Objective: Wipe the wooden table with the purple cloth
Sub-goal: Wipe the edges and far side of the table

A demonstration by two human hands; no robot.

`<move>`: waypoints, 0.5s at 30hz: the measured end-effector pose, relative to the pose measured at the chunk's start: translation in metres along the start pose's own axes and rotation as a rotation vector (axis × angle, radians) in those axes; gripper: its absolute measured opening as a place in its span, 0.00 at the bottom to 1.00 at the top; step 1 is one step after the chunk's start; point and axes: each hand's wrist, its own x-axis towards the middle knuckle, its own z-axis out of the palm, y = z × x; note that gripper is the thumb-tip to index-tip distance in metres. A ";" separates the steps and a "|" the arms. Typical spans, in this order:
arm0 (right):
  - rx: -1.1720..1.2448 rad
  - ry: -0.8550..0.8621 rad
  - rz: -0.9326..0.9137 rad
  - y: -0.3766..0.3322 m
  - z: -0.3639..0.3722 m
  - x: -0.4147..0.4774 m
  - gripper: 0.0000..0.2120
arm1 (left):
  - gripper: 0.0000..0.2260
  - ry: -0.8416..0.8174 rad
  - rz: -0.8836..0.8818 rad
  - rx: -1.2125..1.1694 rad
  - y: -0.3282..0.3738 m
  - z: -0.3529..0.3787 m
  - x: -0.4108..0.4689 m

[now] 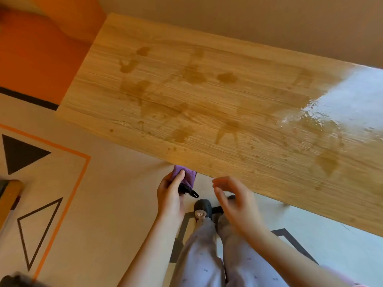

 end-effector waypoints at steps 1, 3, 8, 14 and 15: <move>0.094 0.010 0.144 0.000 0.010 -0.005 0.05 | 0.12 0.016 -0.008 0.022 0.001 -0.001 0.001; 0.256 -0.052 0.404 0.001 0.030 -0.004 0.14 | 0.08 0.017 0.004 0.082 0.005 -0.002 0.003; 0.632 -0.116 0.527 -0.013 0.069 0.021 0.08 | 0.03 0.017 0.082 0.260 0.015 -0.004 0.006; 0.872 0.137 0.564 -0.013 0.094 0.032 0.10 | 0.14 -0.055 0.385 0.726 0.031 -0.023 0.005; 0.886 0.197 0.582 -0.012 0.097 0.031 0.09 | 0.16 -0.031 0.604 0.925 0.040 -0.031 0.007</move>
